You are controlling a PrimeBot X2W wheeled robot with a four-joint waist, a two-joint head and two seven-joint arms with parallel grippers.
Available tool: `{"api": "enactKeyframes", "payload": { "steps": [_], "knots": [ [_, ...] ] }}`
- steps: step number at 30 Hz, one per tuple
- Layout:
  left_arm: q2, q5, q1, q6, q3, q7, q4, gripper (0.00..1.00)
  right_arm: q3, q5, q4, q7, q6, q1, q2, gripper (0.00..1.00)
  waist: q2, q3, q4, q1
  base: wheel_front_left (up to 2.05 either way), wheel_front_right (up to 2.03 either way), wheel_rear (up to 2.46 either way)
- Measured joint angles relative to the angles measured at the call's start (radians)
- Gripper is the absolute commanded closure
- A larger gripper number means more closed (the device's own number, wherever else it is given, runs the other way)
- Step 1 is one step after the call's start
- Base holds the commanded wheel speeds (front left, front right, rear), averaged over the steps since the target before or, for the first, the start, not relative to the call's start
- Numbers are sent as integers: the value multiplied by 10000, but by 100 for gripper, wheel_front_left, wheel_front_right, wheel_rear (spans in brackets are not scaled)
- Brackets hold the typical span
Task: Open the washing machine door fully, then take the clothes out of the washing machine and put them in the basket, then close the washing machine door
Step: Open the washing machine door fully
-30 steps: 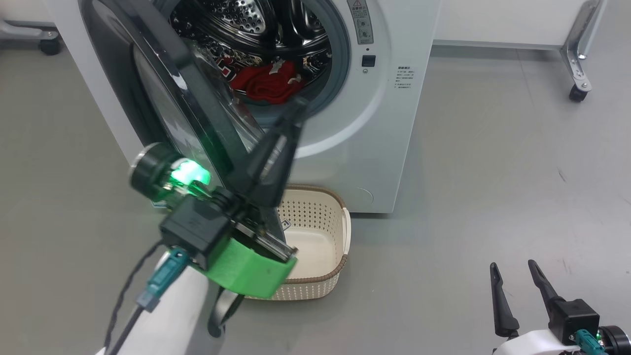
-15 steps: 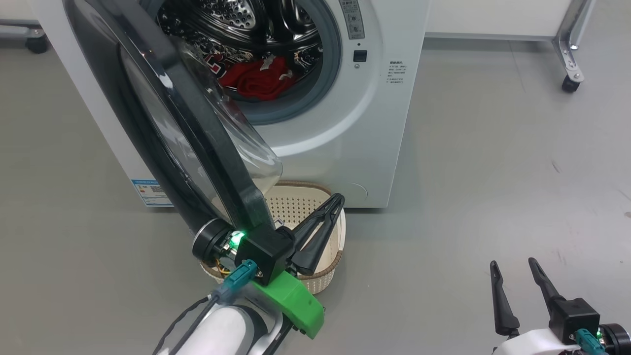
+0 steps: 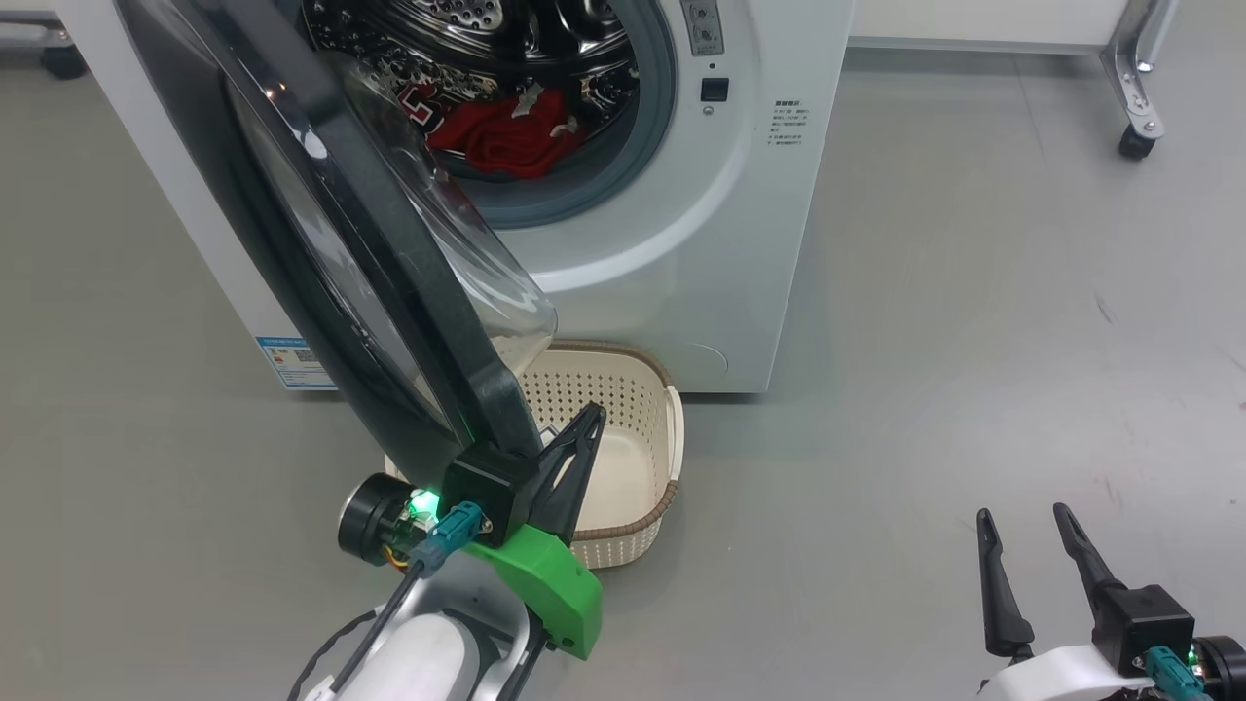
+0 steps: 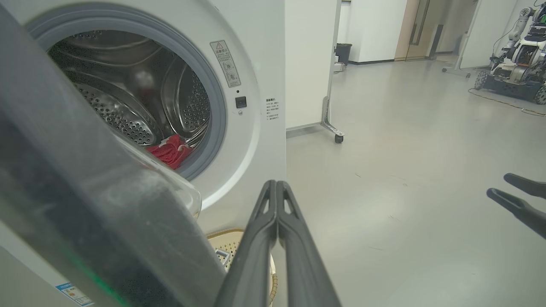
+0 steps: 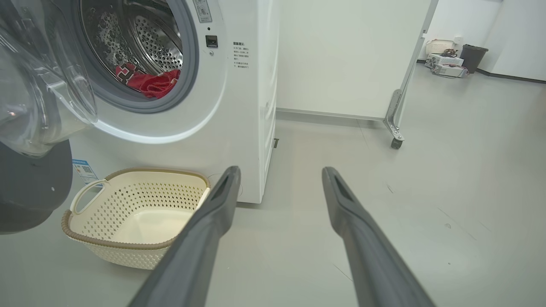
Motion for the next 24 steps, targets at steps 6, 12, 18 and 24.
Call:
{"api": "enactKeyframes", "payload": {
  "steps": [6, 12, 18, 24],
  "knots": [
    [0, -2, 82, 105, 142, -4, 142, 100, -27, 0, -21, 0, 0, -2, 10, 0, 0, 88, 26, 0, 0, 0, 0],
    [0, -29, 112, 238, 299, -109, 201, 100, -35, -12, -59, 0, 0, -17, 17, 0, 0, 178, 90, 0, 0, 0, 0],
    [-25, -33, 194, 280, 372, -247, 284, 100, -52, -13, -65, 0, 0, -22, 35, 0, 0, 213, 168, 0, 0, 0, 0],
    [-63, -31, 288, 280, 391, -360, 372, 100, -192, -13, -65, 0, -2, -21, 40, 0, 0, 207, 273, 0, 0, 0, 0]
  ]
}}
